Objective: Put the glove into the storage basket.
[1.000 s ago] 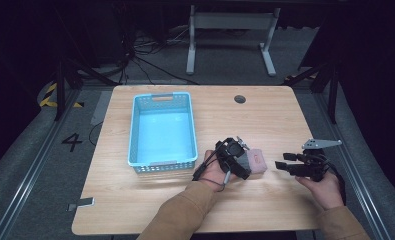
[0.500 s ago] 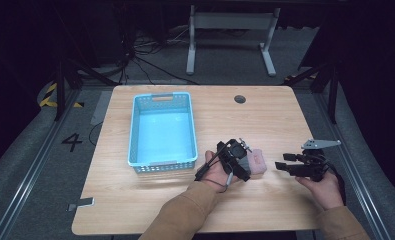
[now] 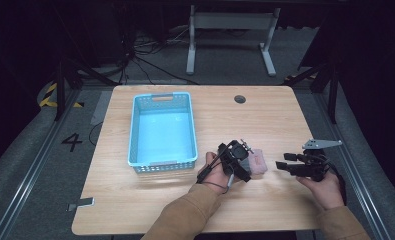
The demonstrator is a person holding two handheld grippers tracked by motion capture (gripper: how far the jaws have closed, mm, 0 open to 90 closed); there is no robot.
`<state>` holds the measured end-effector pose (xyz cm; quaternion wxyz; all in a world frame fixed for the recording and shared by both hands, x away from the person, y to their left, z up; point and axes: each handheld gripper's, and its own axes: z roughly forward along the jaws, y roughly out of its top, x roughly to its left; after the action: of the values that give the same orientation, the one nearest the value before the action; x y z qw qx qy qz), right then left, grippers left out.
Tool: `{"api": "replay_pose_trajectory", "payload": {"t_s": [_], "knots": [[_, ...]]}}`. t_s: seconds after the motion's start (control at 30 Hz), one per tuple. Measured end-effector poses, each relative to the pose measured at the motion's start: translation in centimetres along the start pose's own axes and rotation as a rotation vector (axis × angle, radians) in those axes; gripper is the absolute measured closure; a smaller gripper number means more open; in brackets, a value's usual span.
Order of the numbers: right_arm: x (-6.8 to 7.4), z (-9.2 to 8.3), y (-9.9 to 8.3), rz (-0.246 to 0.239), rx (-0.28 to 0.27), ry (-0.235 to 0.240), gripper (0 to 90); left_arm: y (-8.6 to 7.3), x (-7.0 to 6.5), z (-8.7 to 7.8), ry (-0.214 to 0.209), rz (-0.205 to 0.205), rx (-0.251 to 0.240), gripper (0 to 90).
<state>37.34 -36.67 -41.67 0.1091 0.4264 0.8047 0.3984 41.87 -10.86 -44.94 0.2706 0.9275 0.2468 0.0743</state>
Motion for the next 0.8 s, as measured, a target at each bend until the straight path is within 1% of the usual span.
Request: {"api": "replay_pose_trajectory", "payload": {"t_s": [0.07,0.1,0.17,0.2,0.23,0.27,0.37,0.4,0.43,0.47,0.53,0.67,0.8], "knots": [[0.0,0.0,0.0,-0.001,0.000,-0.001,42.1,0.1,-0.1,0.0,0.005,0.003,0.006,5.8],[0.0,0.0,0.0,0.000,-0.002,-0.002,42.2,0.1,-0.3,-0.1,0.004,-0.002,0.009,7.3],[0.0,0.0,0.0,-0.001,-0.003,-0.004,42.1,0.1,-0.5,-0.3,-0.004,0.010,0.010,11.9],[0.0,0.0,0.0,0.000,-0.003,-0.004,42.2,0.1,-0.6,-0.5,-0.006,0.020,0.014,18.1],[0.0,0.0,0.0,0.000,-0.002,-0.005,42.3,0.1,-0.8,-0.5,-0.007,0.028,0.013,20.7],[-0.1,0.0,-0.1,0.000,-0.001,-0.004,42.4,0.2,-1.0,-0.7,-0.011,0.039,0.012,28.8],[-0.1,0.0,-0.1,-0.003,-0.002,-0.005,42.4,0.2,-1.1,-0.9,-0.016,0.040,0.009,40.1],[-0.1,0.0,-0.1,0.001,-0.002,-0.005,42.4,0.1,-1.1,-1.2,-0.029,0.041,-0.002,47.7],[-0.1,0.0,-0.1,0.001,-0.002,-0.005,42.4,0.1,-1.1,-1.2,-0.029,0.041,-0.002,53.7],[-0.2,0.0,-0.1,0.001,-0.002,-0.005,42.4,0.1,-1.0,-1.3,-0.040,0.038,-0.005,53.7],[-0.2,0.0,-0.2,0.001,0.000,-0.004,42.6,0.1,-1.0,-1.4,-0.039,0.029,-0.007,60.8],[-0.2,0.1,-0.2,0.007,0.000,-0.003,42.8,0.1,-0.8,-1.6,-0.038,0.018,-0.008,63.3],[-0.3,0.1,-0.2,0.010,0.001,-0.007,42.9,0.1,-0.7,-2.0,-0.052,0.018,-0.004,64.5]]}}
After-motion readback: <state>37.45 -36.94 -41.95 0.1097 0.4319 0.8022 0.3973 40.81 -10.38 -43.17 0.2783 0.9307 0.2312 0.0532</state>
